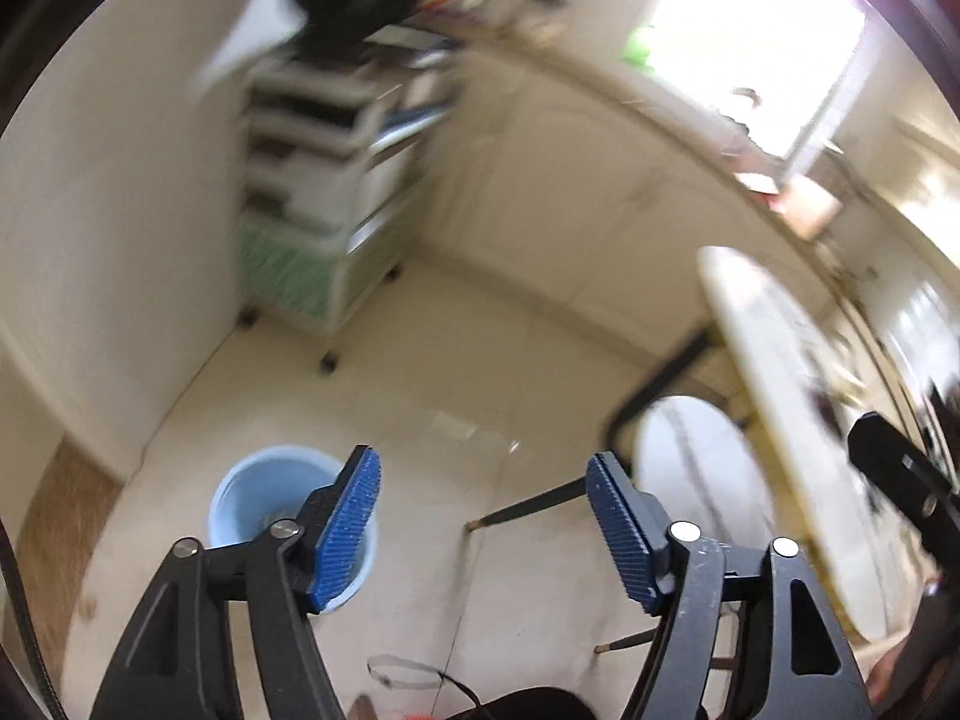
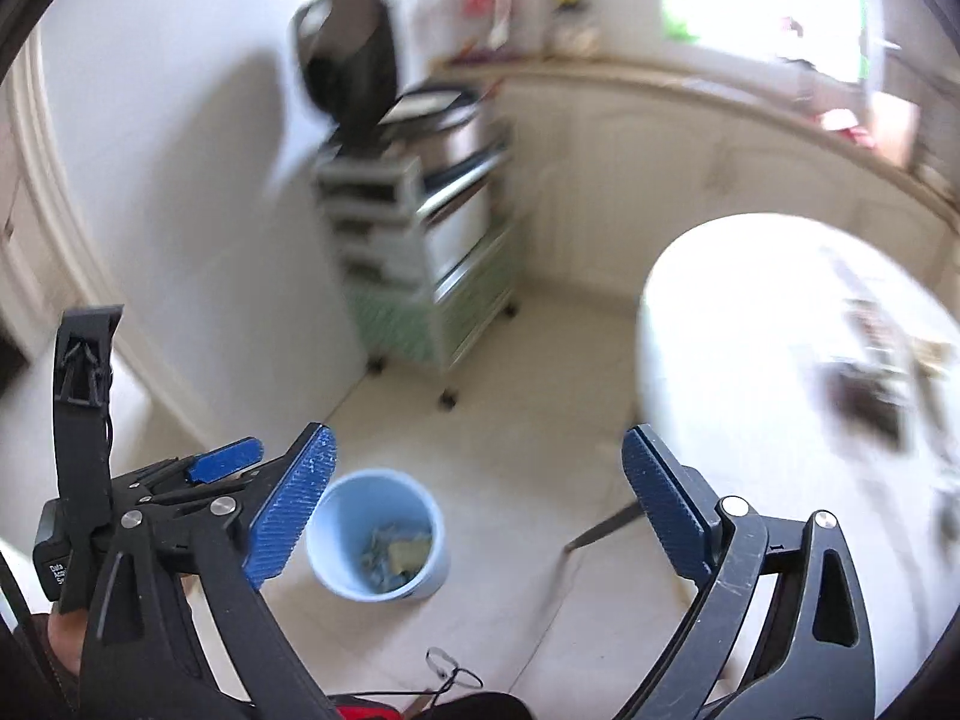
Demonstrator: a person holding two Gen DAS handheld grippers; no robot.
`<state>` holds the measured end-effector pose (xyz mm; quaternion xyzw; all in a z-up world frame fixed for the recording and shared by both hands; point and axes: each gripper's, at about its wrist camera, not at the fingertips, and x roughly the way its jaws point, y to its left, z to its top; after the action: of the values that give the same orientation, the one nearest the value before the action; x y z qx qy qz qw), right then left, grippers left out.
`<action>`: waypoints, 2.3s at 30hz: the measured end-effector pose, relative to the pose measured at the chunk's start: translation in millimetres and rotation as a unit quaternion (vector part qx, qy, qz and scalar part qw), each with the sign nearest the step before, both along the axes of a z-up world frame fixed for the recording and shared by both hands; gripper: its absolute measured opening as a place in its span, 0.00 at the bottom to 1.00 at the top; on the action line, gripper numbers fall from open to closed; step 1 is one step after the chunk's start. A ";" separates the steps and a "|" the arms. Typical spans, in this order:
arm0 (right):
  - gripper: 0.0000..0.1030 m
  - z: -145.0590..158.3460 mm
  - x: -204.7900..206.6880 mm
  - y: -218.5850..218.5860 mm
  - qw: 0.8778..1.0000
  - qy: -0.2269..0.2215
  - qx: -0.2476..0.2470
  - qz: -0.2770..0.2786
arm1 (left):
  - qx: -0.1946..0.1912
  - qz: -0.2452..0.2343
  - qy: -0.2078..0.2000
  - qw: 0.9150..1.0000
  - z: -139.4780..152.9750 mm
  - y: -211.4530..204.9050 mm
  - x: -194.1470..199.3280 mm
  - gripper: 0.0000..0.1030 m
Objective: Collect trash
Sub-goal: 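Move both tools back to the table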
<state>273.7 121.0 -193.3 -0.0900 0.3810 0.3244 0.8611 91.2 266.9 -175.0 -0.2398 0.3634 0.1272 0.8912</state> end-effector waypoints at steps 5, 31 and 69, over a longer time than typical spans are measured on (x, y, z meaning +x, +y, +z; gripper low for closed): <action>1.00 69.7 -9.6 -108.0 0.992 -0.072 0.047 -0.090 | 0.087 -0.082 -0.071 0.990 64.7 -80.0 -2.0 0.71; 1.00 357.1 -197.3 -459.6 0.906 -0.241 0.017 -0.347 | 0.018 -0.289 -0.180 0.940 138.4 -204.6 -116.9 0.91; 0.28 -38.9 127.9 -264.2 0.975 0.062 -0.089 -0.195 | 0.105 -0.241 0.017 0.965 42.1 -206.6 169.5 0.91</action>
<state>401.6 -143.2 -232.2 -0.0701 0.4711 0.1199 0.8711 260.7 60.4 -132.8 -0.0478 0.4098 -0.0498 0.9096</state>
